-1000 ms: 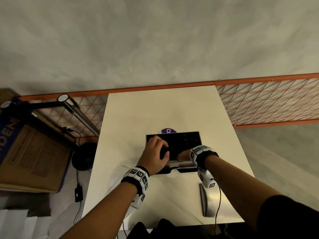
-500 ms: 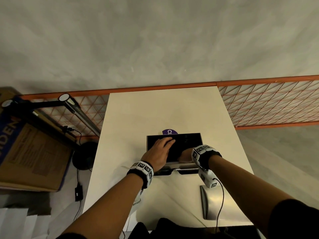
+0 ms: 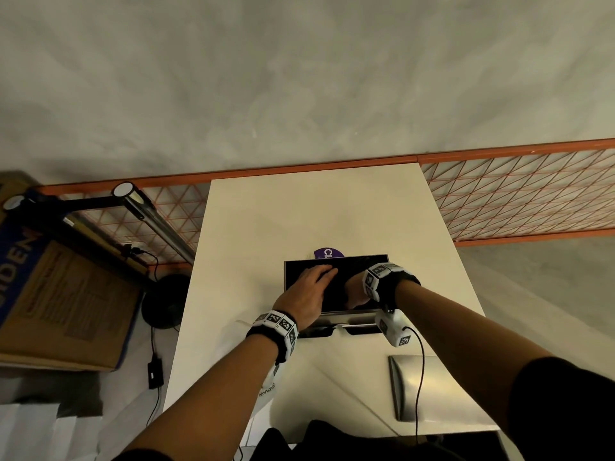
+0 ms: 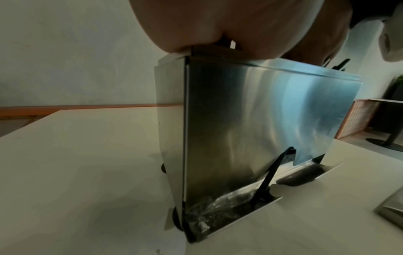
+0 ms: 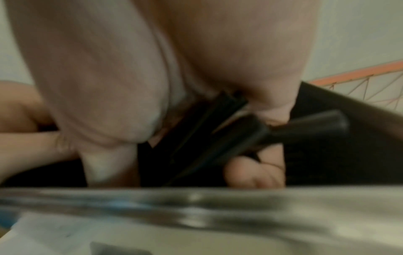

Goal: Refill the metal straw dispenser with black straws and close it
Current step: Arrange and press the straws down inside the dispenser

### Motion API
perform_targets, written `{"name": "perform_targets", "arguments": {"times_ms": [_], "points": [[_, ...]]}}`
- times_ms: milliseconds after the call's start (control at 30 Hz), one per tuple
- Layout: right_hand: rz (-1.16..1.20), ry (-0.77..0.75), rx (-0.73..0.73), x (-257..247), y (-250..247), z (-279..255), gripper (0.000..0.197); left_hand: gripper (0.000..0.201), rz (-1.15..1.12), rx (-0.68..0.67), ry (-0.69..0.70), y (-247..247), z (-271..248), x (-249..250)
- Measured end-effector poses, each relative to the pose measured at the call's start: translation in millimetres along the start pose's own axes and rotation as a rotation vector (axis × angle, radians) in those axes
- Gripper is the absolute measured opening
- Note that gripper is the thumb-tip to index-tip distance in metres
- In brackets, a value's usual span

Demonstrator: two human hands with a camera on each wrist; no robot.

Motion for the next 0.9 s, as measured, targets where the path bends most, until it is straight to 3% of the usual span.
{"name": "perform_targets", "arguments": {"times_ms": [433,600,700,800,900], "points": [[-0.206,-0.020,-0.103,-1.8,-11.3,-6.0,0.038,0.057,0.013,0.009,0.007,3.0,1.2,-3.5],[-0.275,-0.041,-0.101,-9.9,-15.6,-15.5,0.045,0.057,0.019,-0.006,0.016,2.4,1.9,-3.9],[-0.280,-0.041,-0.076,2.8,-19.1,-22.1,0.037,0.053,0.011,-0.001,0.021,2.4,2.4,-4.9],[-0.123,0.000,0.027,25.0,-24.3,-32.1,0.032,0.047,-0.079,0.038,0.002,-2.8,2.4,-2.0],[-0.145,0.063,0.018,44.4,-23.2,-47.3,0.032,0.043,-0.231,0.072,-0.061,-11.4,1.4,-0.3]]}}
Point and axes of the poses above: each hand's wrist, its own z-axis towards the middle knuckle, its own y-axis out of the palm, x = y × z, the point moved 4 cm from there along z, towards the middle knuckle, and after that the axes turned 1 degree about -z, right-handed, at the moved point
